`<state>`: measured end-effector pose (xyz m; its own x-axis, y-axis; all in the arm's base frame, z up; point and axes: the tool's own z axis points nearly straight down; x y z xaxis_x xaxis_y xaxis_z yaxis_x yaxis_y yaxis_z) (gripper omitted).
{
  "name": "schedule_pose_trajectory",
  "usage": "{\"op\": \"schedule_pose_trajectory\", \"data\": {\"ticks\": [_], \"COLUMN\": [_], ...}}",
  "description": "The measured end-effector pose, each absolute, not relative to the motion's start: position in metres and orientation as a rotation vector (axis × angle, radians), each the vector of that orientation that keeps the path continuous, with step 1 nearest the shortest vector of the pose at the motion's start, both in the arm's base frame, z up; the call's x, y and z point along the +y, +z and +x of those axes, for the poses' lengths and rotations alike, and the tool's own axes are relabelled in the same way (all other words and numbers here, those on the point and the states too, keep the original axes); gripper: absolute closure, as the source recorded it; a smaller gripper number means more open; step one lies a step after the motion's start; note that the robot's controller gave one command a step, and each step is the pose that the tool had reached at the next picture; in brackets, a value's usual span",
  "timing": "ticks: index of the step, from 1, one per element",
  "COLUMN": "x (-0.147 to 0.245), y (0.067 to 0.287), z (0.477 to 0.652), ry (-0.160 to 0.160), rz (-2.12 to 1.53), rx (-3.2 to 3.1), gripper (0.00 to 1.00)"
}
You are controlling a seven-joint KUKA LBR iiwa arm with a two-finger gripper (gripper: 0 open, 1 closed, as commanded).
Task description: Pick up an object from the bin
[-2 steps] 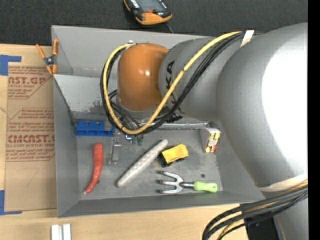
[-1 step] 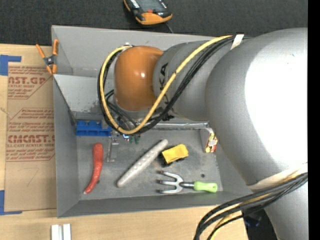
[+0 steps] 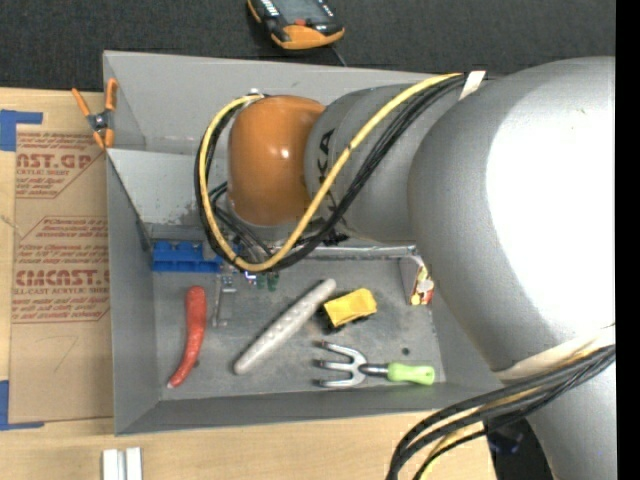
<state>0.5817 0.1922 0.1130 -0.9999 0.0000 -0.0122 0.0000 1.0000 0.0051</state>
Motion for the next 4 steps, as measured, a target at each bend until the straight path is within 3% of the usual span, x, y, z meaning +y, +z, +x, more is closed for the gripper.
{"op": "schedule_pose_trajectory", "data": {"ticks": [1,2,3,4], "x": [0.228,0.227,0.213,0.220], "y": [0.148,0.148,0.107,0.107], "z": [0.567,0.567,0.549,0.548], "ry": [0.008,0.008,0.006,0.005], "rz": [-0.252,-0.251,-0.688,-0.826], "rx": [3.116,3.116,3.049,3.012], "gripper": [1.00,1.00,1.00,1.00]}}
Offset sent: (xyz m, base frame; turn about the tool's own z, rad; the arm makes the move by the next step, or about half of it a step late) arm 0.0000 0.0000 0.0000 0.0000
